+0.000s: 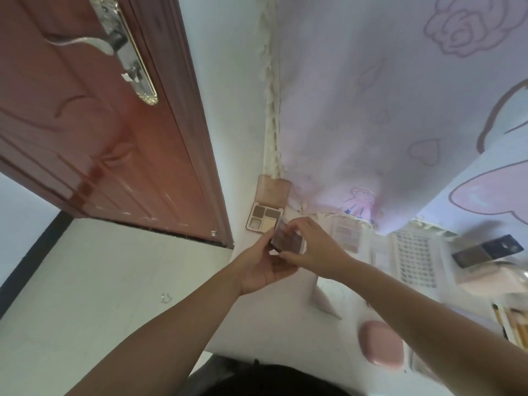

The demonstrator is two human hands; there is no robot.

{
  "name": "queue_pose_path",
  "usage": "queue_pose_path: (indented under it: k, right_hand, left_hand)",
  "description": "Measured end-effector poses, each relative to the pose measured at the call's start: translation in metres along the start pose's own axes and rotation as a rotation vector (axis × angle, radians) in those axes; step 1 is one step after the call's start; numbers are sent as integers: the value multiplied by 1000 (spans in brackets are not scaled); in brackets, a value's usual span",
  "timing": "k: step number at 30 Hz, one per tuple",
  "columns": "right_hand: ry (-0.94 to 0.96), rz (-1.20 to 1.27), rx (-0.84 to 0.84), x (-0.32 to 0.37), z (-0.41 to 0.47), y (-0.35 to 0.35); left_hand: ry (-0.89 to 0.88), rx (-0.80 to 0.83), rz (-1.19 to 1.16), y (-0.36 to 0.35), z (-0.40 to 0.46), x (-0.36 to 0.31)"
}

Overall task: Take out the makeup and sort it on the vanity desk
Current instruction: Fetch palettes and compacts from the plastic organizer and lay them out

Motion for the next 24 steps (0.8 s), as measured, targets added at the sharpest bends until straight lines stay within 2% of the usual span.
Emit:
queue_pose_path:
  k: [4,9,11,13,17,21,24]
  right_hand:
    - [-15,101,60,13,-8,-6]
    - [-127,458,225,12,-9,-18]
    - [-190,651,214,9,-5,-15]
    - [-252,733,169,3,1,-13]
    - [-284,641,118,4,19,-27]
    - [-267,470,6,15,41,-36]
    - [-308,409,-29,13,54,-38]
  left_hand:
    - [-21,6,-84,9,-14,13]
    - [65,53,-154,34,-39,29]
    - [69,45,-154,45,-48,32]
    - [36,-14,-107,56,-53,33]
    - [-84,-227,102,78,-55,24]
    - [-215,-466,445,87,-57,-3]
    - [-199,-517,705,89,-49,-17]
Point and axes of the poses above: each hand's wrist, its own z-axis towards the middle knuckle, its own y-axis out of the back of the hand, x = y × z, the point moved 6 cm from there along z, towards the middle knuckle, and after that the axes turned 9 degrees about x, right-handed, at the moved point
